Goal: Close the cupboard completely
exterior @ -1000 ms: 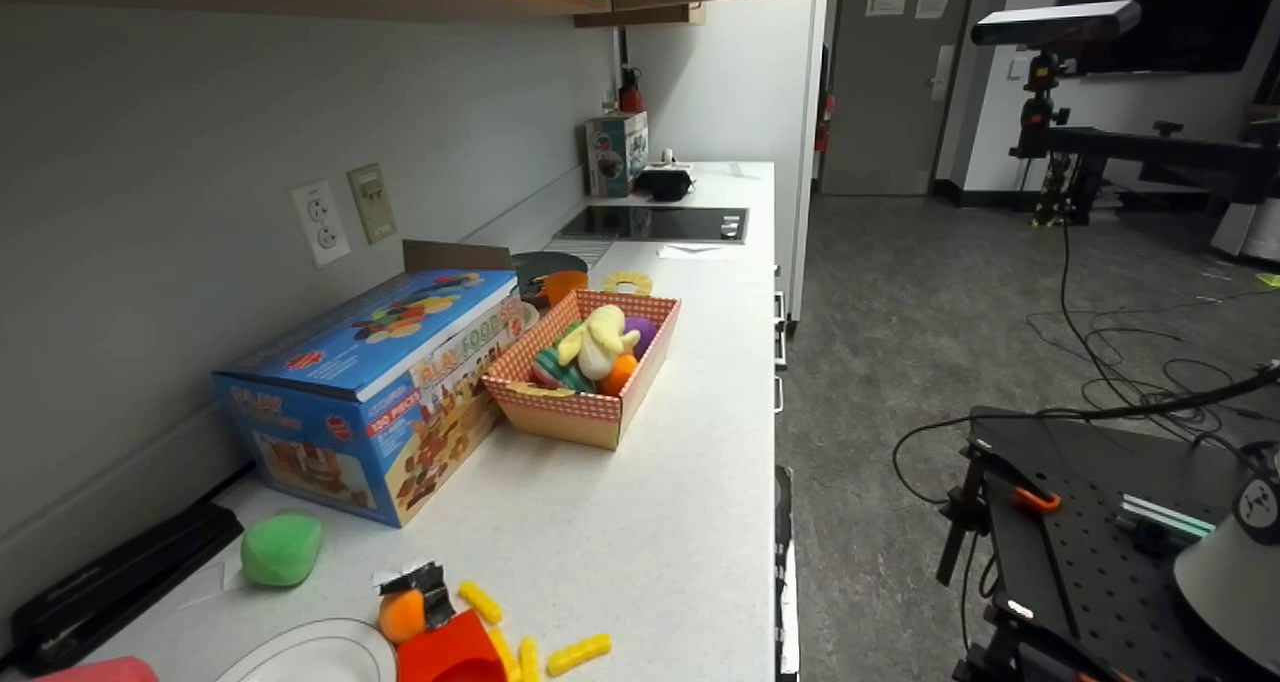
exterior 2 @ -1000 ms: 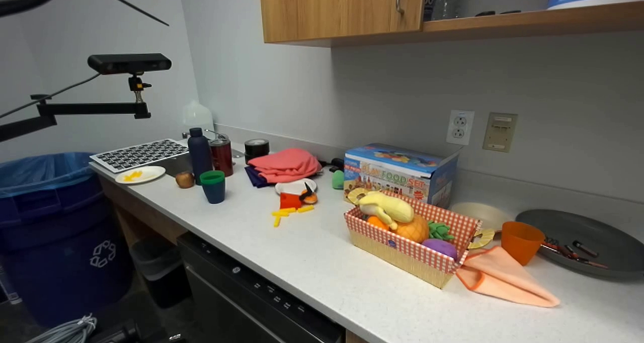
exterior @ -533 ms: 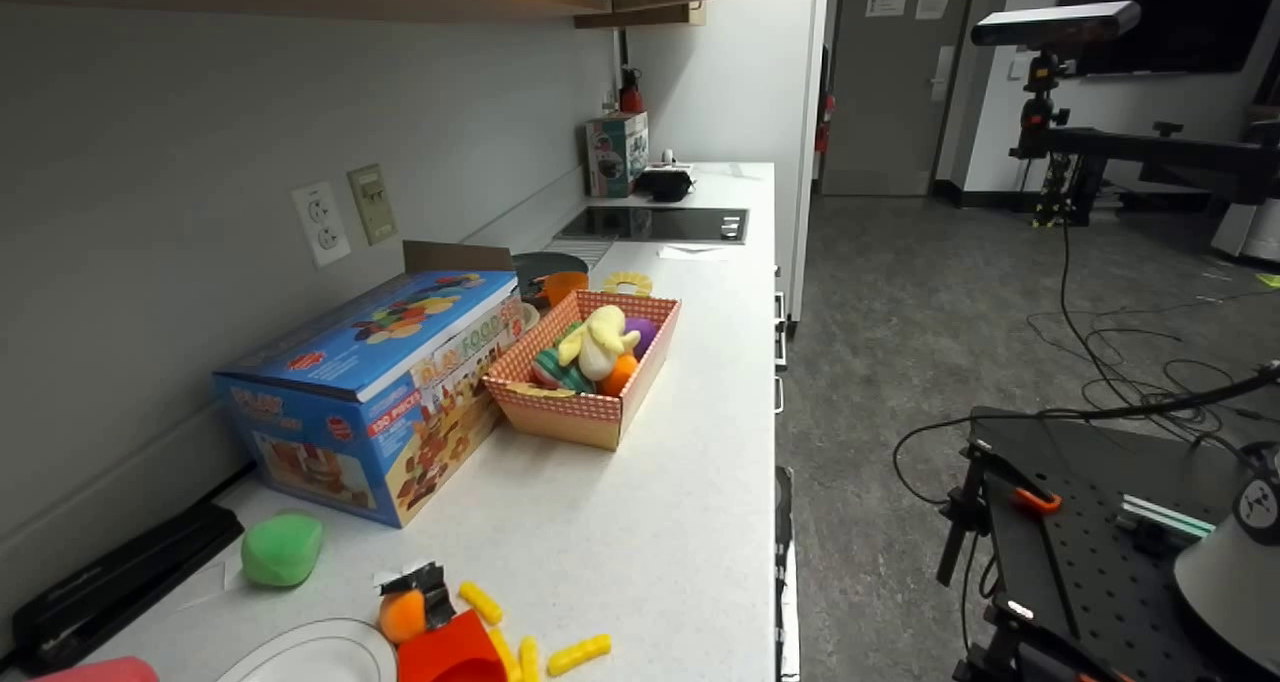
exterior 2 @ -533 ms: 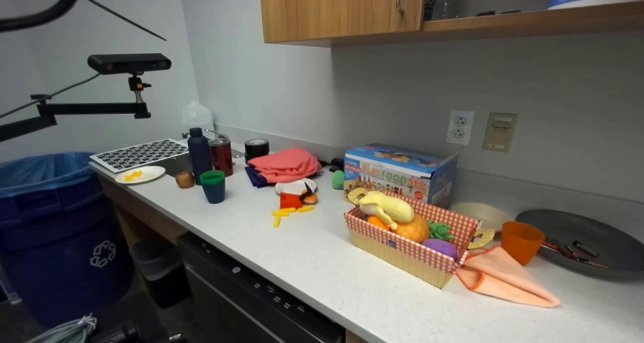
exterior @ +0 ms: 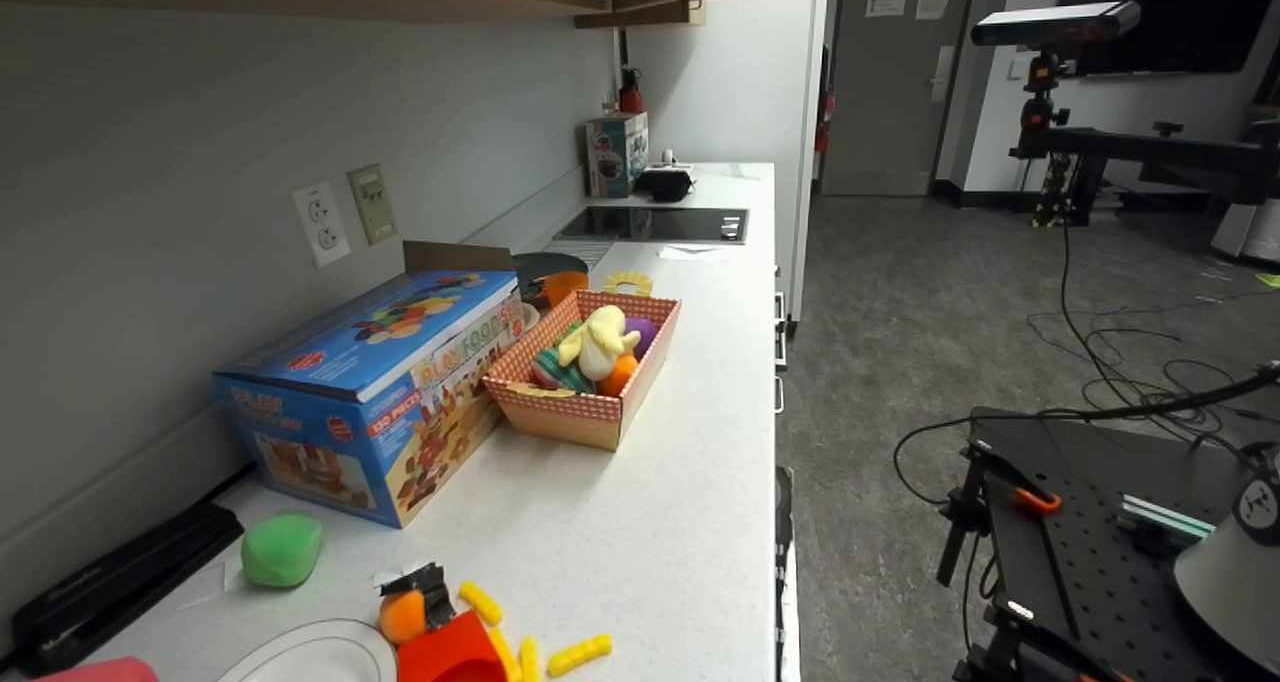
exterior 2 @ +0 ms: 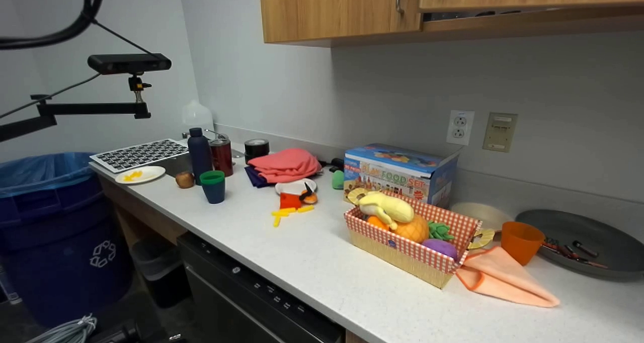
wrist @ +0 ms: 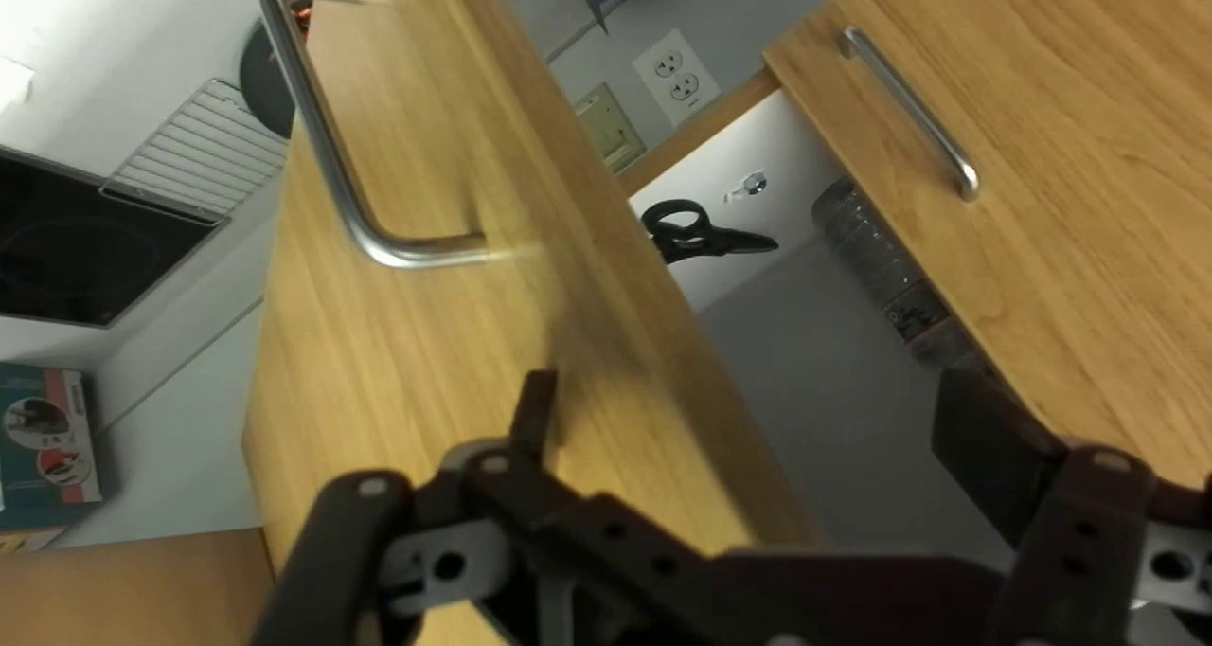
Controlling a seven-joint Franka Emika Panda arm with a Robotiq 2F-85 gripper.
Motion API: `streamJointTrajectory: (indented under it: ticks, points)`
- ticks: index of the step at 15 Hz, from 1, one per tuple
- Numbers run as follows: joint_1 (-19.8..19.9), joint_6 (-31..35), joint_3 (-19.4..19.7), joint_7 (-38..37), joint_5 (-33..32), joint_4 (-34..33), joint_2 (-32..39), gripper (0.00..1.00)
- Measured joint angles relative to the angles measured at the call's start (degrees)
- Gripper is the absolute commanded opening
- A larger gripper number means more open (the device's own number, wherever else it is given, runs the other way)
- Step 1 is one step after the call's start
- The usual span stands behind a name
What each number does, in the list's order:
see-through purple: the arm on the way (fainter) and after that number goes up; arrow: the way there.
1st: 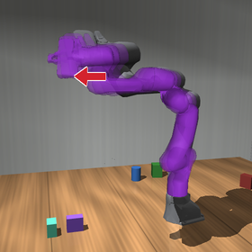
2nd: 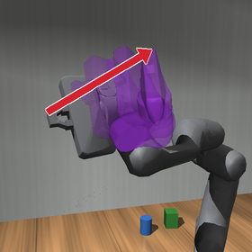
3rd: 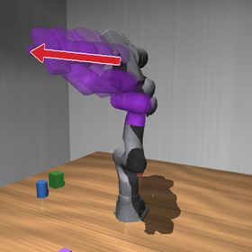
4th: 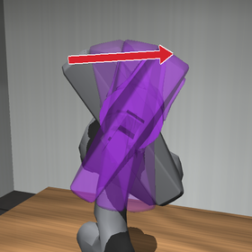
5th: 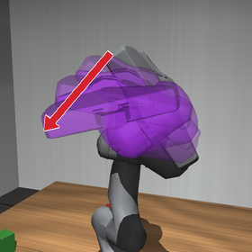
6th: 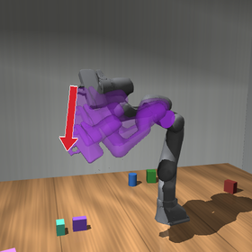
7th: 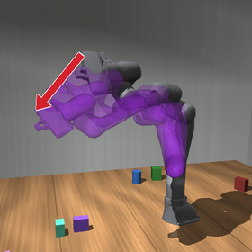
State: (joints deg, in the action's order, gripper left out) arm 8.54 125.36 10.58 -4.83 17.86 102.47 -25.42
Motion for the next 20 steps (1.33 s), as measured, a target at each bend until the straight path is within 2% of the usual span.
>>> streamJointTrajectory:
  ticks: [7, 11, 20]
  points:
    - [-3.24, 2.46, -5.26, -7.22, 0.25, 0.03, 1.56, 1.0]
    - [-3.95, 7.32, -7.94, -9.8, 0.25, 0.06, 3.9, 1.0]
    - [-4.62, 8.12, -8.24, -9.21, 0.16, 0.02, 5.72, 1.0]
